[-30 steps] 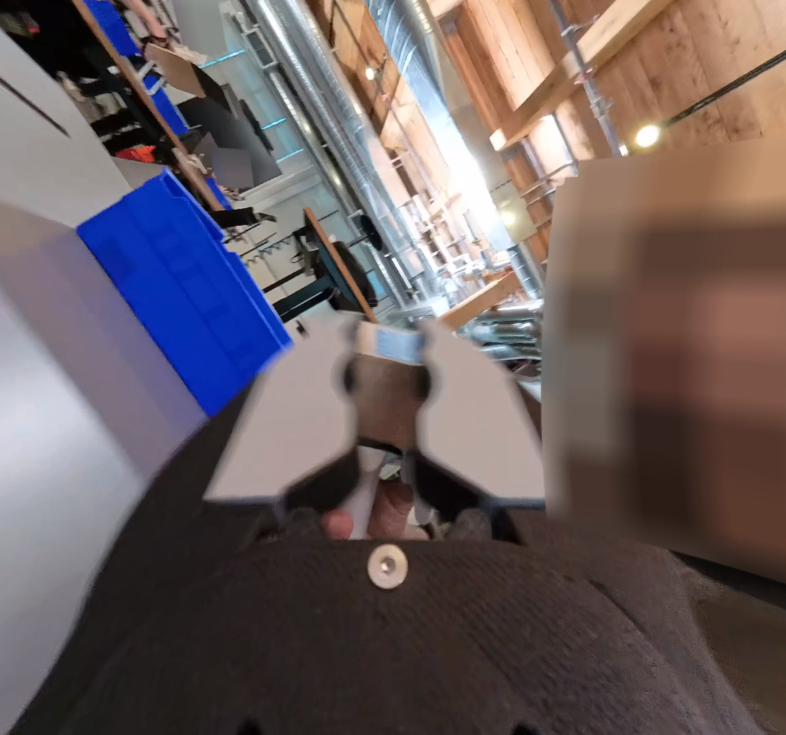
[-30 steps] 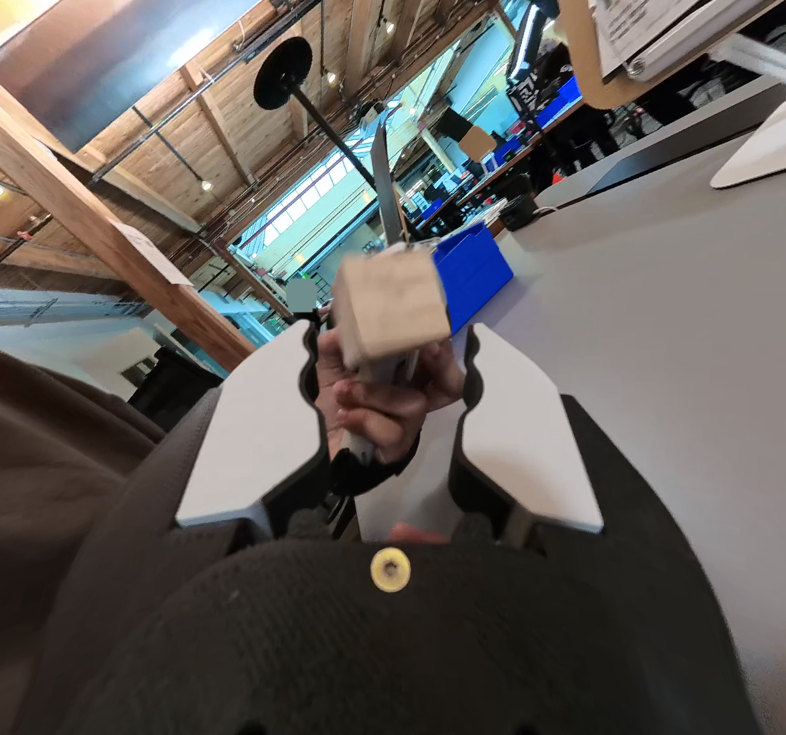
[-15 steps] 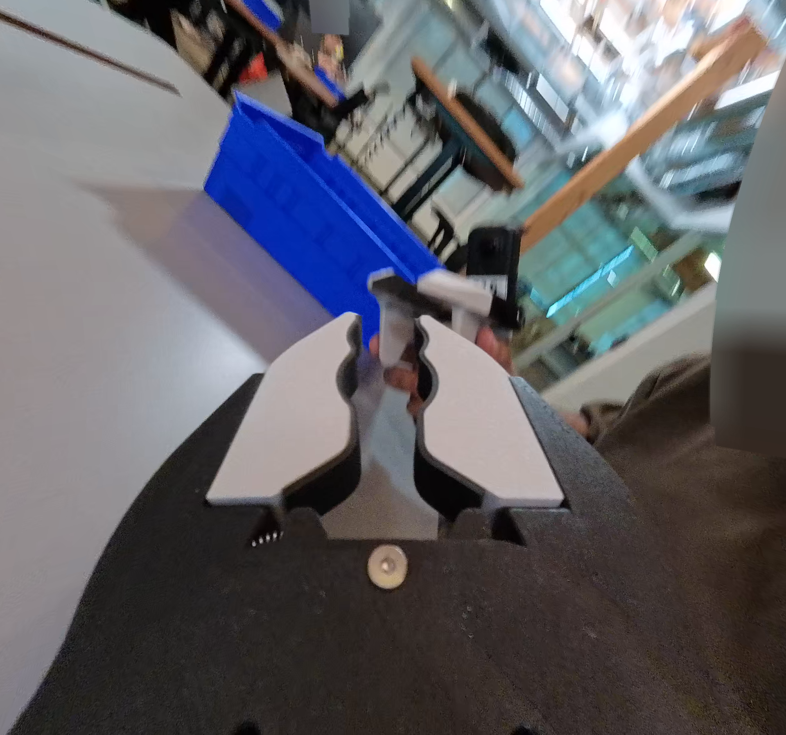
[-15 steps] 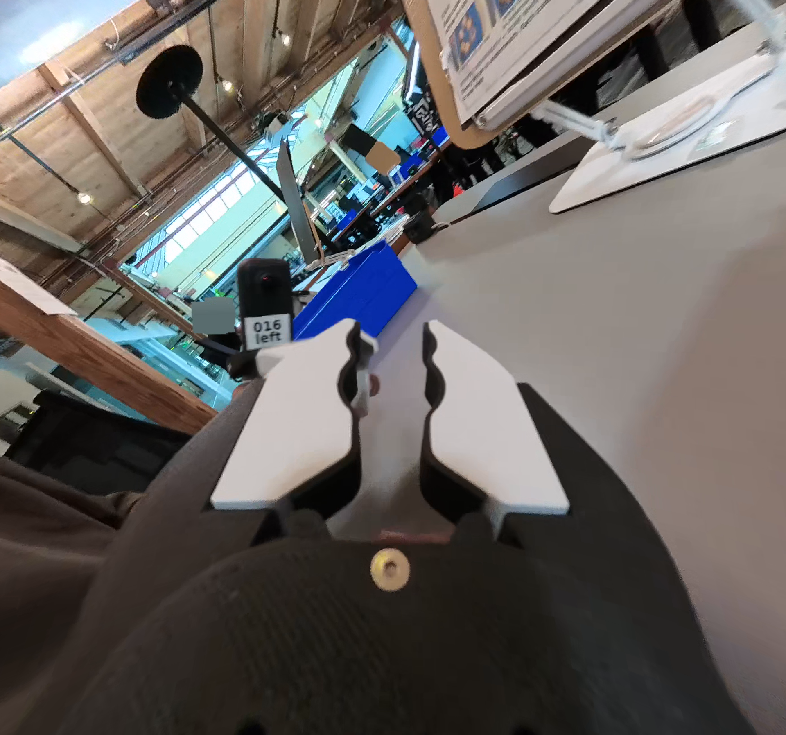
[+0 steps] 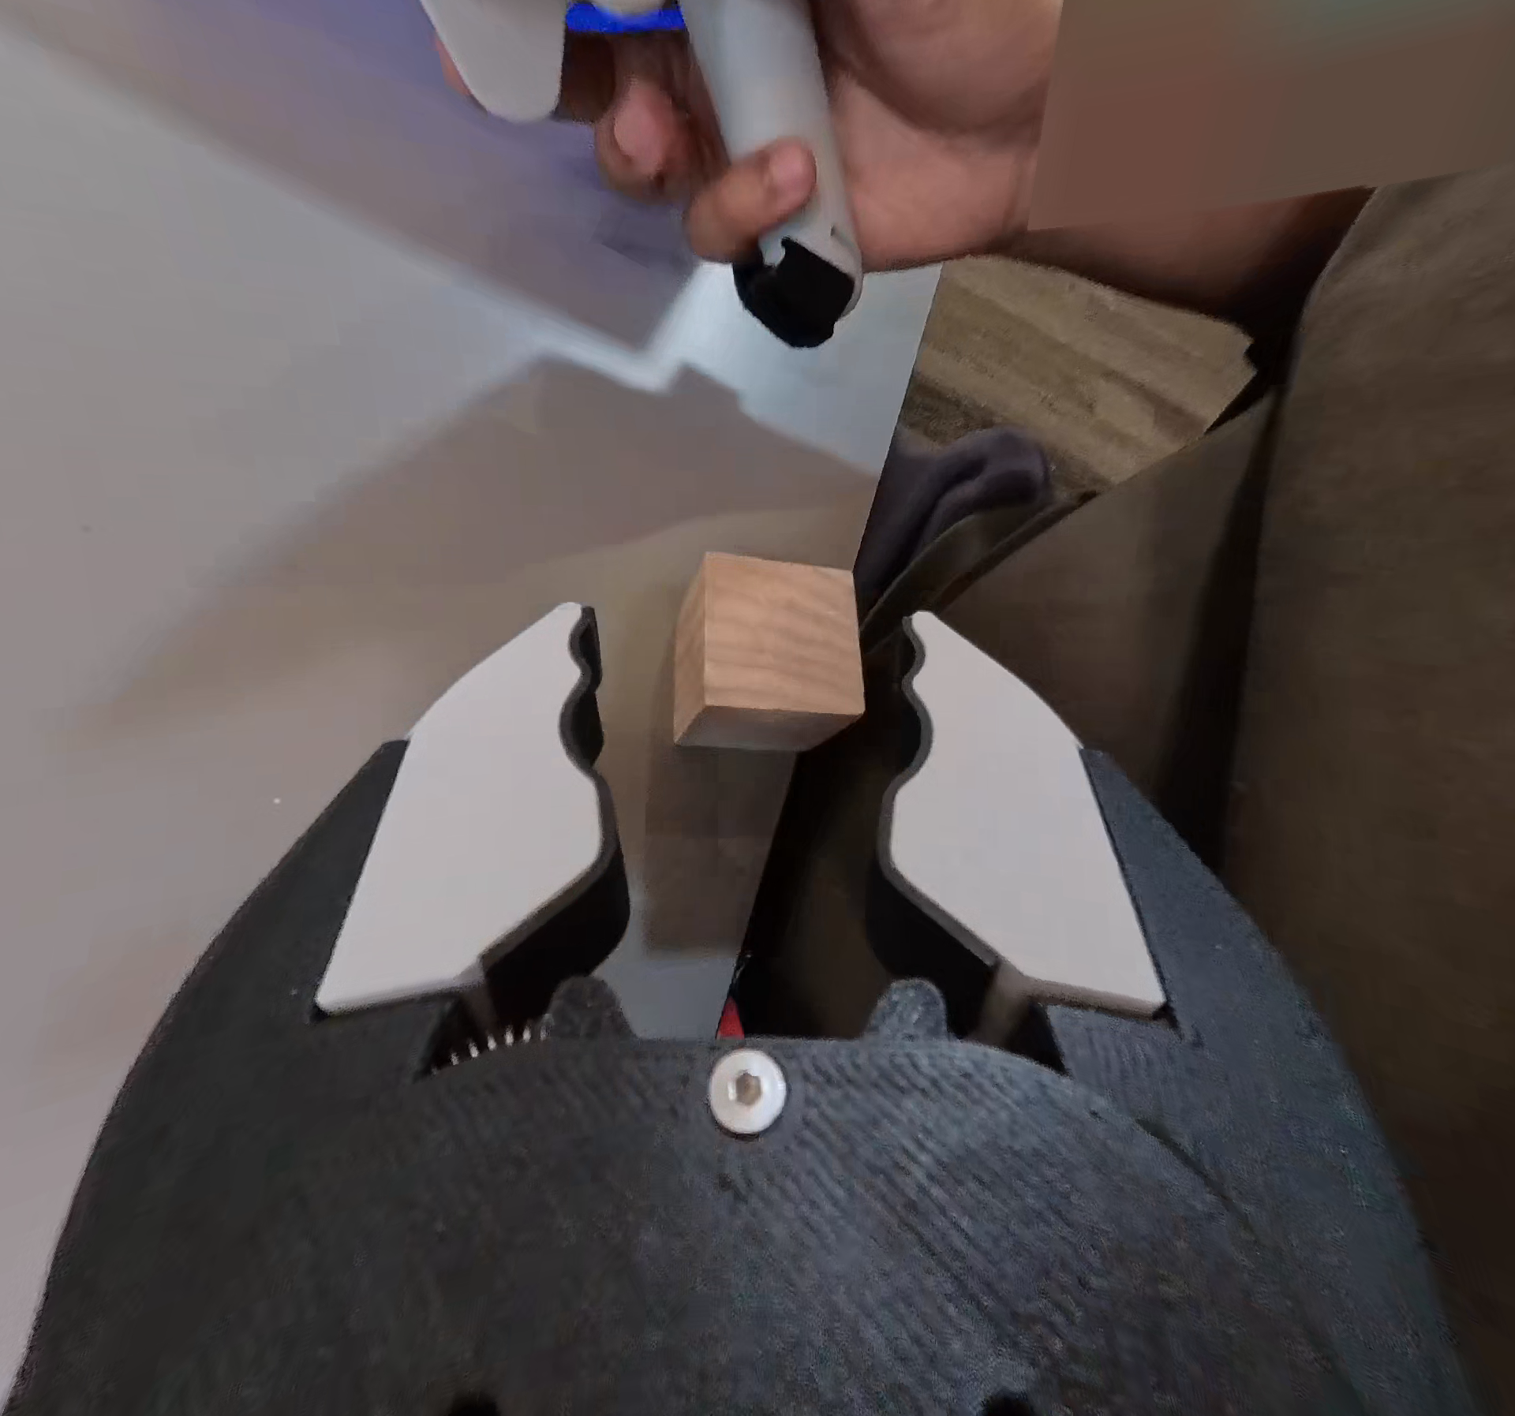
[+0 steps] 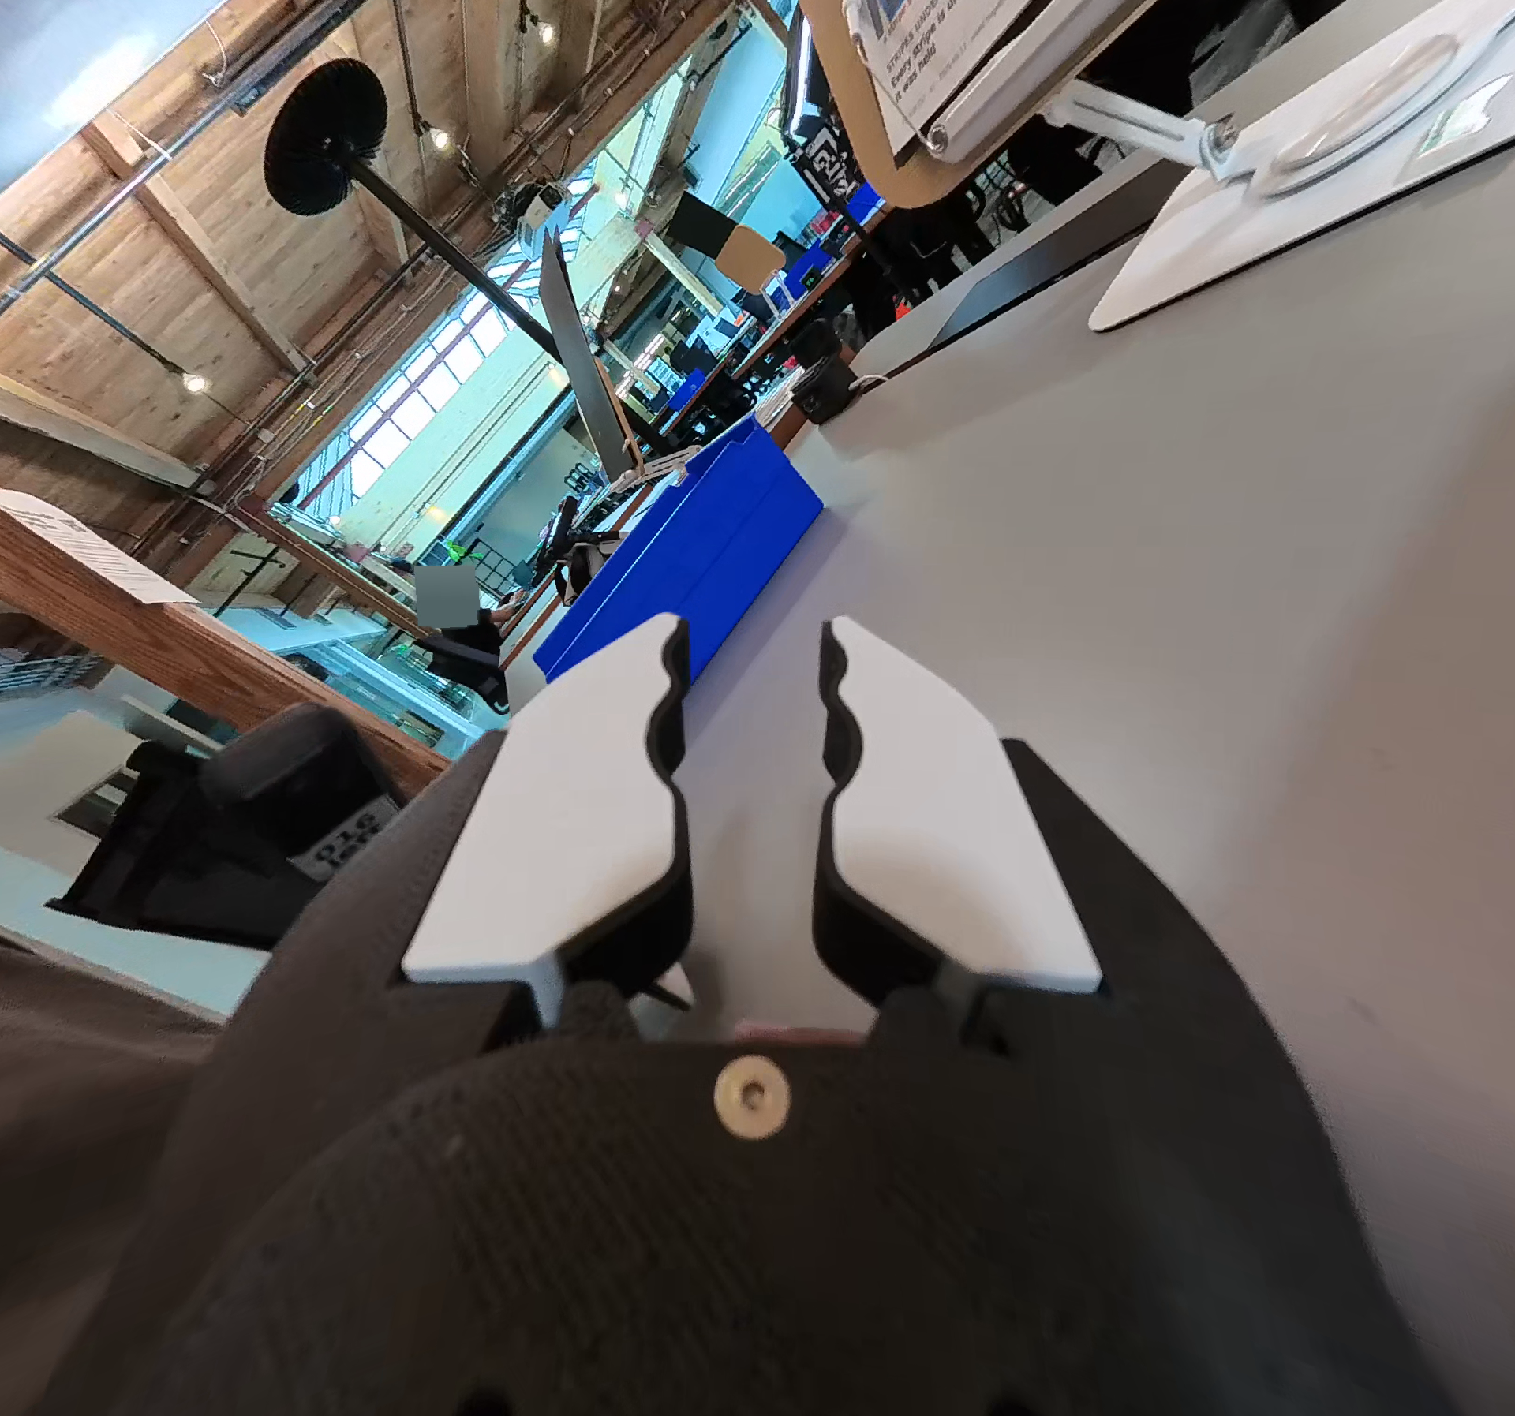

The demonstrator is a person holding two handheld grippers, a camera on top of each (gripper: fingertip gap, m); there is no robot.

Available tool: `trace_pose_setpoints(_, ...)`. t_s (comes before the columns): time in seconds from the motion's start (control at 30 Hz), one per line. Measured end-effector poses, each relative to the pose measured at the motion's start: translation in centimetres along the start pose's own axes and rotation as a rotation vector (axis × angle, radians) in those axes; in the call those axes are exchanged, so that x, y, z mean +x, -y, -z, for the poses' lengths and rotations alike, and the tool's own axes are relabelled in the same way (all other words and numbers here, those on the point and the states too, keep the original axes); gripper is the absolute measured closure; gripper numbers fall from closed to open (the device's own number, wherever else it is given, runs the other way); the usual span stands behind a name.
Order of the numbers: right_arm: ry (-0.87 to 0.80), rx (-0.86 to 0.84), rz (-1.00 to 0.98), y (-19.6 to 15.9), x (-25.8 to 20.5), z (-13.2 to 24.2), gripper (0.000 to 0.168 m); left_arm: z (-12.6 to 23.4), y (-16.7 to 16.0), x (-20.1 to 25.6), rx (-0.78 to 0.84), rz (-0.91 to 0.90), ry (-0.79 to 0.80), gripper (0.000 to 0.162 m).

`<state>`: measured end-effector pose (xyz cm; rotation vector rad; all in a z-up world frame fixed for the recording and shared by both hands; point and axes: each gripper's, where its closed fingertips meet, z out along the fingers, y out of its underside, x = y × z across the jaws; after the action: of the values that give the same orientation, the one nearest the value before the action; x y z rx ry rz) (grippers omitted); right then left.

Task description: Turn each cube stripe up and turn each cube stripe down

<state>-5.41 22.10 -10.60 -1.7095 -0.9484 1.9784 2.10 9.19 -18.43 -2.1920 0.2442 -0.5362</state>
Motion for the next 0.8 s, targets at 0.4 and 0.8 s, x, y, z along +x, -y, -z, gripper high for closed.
trace_pose_setpoints(0.4, 0.012, -0.088, 0.108, -1.5, -1.3, -0.4, 0.136, 2.2, 2.6, -3.8, 0.183, 0.224, 0.035, 0.121)
trace_pose_setpoints(0.8, 0.217, -0.338, -0.153, -6.5, -3.9, -1.3, 0.109, 3.7, 5.1, -3.5, 0.264, -0.489, 0.474, 0.121)
